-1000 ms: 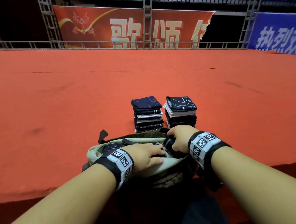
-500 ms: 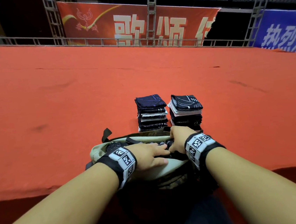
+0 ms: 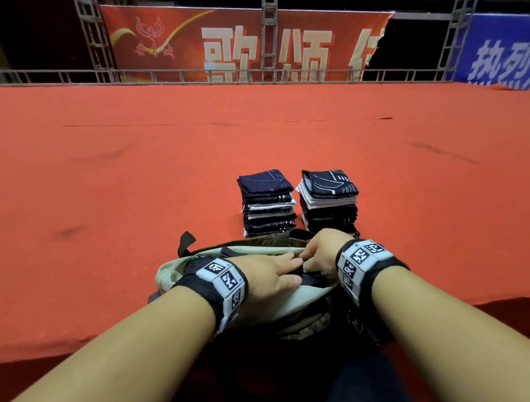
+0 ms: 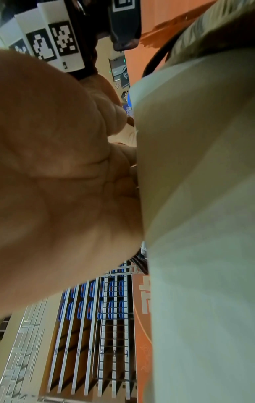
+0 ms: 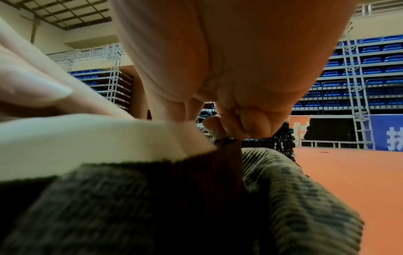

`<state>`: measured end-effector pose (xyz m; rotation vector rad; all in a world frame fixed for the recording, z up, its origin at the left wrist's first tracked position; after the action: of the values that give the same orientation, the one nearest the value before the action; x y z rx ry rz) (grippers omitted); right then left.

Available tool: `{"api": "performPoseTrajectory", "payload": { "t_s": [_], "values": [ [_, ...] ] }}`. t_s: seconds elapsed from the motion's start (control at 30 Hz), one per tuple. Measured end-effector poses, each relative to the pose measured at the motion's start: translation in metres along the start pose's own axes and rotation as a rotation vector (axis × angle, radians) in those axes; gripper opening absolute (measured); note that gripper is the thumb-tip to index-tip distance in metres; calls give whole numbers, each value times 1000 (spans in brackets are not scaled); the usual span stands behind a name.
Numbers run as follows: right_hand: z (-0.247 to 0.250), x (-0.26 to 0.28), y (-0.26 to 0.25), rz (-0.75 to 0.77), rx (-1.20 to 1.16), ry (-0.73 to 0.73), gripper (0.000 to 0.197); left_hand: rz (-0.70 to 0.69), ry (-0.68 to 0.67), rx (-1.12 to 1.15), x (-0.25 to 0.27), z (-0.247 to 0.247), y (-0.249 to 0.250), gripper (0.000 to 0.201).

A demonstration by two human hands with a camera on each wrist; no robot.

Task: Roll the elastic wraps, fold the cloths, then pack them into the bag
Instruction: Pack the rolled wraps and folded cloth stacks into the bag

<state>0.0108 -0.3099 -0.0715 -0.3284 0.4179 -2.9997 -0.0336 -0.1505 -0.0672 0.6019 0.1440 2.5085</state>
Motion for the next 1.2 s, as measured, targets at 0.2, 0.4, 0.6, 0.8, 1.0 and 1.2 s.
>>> {"api": "performPoseTrajectory", "payload": {
  "t_s": [0.2, 0.4, 0.6, 0.8, 1.0, 1.2],
  "values": [
    [14, 7, 29, -72, -251, 205, 11, 74, -22, -105, 1, -8, 13, 63],
    [-1, 21, 45, -209, -231, 135, 19, 101, 19, -105, -1, -11, 19, 71],
    [3, 21, 38, -182, -196, 200, 8, 94, 41, -135, -4, -20, 21, 73],
    [36, 23, 26, -97, -265, 385, 16, 115, 41, -100, -12, -24, 22, 75],
    [27, 22, 9, -84, -88, 344, 32, 57, 334, 320, 28, 19, -5, 63],
    [34, 27, -83, 202, -101, 307, 29, 637, 728, 309, 85, 34, -134, 32]
  ]
}}
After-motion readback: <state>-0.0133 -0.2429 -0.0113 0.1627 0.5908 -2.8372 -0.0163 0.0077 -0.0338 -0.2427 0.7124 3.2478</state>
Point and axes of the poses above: each hand's wrist, its own x-axis away from the middle knuckle, its own z-axis out of the back of the hand, y = z × x, the point moved 4 cm from there along -x, towards the middle knuckle, and after that the axes turned 1 degree about z, right-handed, at the moved point
